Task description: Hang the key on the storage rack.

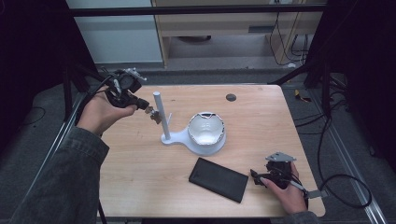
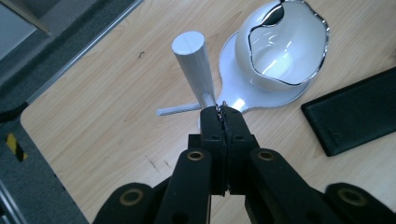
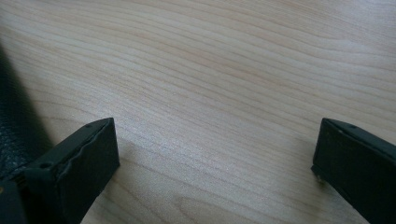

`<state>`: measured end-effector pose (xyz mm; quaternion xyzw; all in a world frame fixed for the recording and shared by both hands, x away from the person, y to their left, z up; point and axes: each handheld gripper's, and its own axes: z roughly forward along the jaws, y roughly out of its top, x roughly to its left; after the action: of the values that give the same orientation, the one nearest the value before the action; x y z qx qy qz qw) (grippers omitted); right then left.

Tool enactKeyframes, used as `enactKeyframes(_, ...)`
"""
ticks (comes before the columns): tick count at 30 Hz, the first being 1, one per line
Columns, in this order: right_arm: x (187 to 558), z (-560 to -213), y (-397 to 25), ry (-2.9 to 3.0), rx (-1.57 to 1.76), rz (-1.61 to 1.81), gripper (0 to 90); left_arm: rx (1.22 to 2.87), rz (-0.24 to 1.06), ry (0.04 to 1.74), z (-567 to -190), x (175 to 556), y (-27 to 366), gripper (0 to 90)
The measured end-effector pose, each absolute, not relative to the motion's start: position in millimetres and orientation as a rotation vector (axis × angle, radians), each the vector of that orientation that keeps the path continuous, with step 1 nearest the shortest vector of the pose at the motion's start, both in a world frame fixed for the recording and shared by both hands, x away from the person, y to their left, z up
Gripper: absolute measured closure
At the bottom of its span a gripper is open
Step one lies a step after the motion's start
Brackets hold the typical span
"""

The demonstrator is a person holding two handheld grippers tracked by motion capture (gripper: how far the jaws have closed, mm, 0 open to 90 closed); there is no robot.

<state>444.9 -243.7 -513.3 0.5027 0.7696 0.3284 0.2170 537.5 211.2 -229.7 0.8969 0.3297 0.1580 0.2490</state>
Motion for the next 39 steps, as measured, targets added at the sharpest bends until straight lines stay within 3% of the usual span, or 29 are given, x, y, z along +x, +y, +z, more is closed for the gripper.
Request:
enactKeyframes(6,445,-513,-244,2.132,1.394,0.908,0.5,2.462,0.464,0.873,-225,527,213,88.8)
enactKeyframes(25,445,-513,-244,2.132,1.394,0.907,0.5,2.462,0.458,0.898,-244,544,217,88.5)
enactKeyframes(27,445,-513,-244,2.132,1.394,0.907,0.5,2.426,0.499,0.905,-244,545,217,78.1)
enactKeyframes(39,445,-513,-244,2.132,1.394,0.907,0.5,2.329,0.563,0.926,-236,527,234,69.7)
